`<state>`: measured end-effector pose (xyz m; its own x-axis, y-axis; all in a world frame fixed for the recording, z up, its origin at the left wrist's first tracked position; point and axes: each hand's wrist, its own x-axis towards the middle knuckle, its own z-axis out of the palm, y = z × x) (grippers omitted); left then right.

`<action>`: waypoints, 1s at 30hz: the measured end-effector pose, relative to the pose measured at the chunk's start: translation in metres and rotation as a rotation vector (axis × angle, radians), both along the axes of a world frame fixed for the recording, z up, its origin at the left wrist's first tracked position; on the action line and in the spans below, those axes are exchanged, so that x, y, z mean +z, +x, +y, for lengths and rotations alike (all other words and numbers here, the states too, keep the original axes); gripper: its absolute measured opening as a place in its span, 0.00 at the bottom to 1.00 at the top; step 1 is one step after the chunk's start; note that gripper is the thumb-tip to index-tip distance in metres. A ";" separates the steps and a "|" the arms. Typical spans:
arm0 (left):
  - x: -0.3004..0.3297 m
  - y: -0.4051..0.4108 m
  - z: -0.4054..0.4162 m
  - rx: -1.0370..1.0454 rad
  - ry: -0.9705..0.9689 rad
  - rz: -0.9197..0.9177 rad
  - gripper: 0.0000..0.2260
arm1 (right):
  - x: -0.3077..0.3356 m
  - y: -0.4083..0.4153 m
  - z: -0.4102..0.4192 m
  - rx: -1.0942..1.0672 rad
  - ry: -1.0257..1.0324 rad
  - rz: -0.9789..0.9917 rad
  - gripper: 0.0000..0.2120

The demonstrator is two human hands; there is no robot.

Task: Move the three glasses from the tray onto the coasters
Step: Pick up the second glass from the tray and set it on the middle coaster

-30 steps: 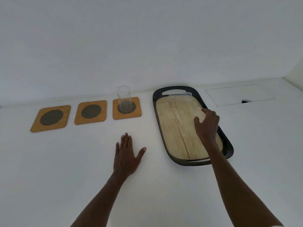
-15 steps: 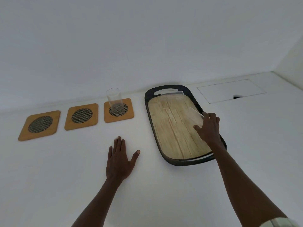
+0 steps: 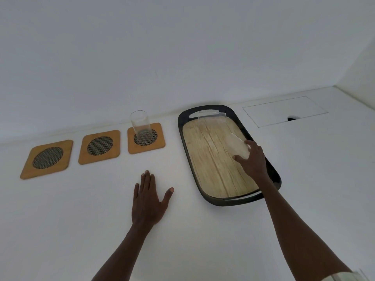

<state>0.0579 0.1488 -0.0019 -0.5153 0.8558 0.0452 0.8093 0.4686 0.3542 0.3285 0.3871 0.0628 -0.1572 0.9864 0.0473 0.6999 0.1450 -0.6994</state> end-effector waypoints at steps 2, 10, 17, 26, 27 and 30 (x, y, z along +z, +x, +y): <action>0.000 0.000 0.000 -0.001 0.000 0.001 0.44 | 0.003 -0.005 -0.005 -0.033 -0.022 0.134 0.33; -0.002 -0.002 0.001 -0.003 0.003 0.002 0.45 | 0.019 -0.034 -0.040 -0.088 -0.238 0.696 0.32; -0.001 -0.002 0.000 -0.009 0.013 -0.001 0.46 | 0.031 -0.056 -0.057 0.012 -0.222 0.795 0.26; -0.002 -0.003 0.001 -0.005 0.011 -0.002 0.46 | 0.044 -0.073 -0.062 0.102 -0.403 1.023 0.27; -0.002 -0.003 0.001 -0.005 0.010 -0.002 0.46 | 0.045 -0.074 -0.062 0.105 -0.424 1.054 0.26; -0.002 -0.003 0.001 -0.005 0.008 -0.006 0.46 | 0.046 -0.077 -0.062 0.137 -0.468 1.107 0.27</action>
<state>0.0549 0.1498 -0.0037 -0.5116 0.8578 0.0493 0.8095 0.4619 0.3624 0.2518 0.3247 0.1089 -0.3621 0.9223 -0.1352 -0.3124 -0.2567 -0.9146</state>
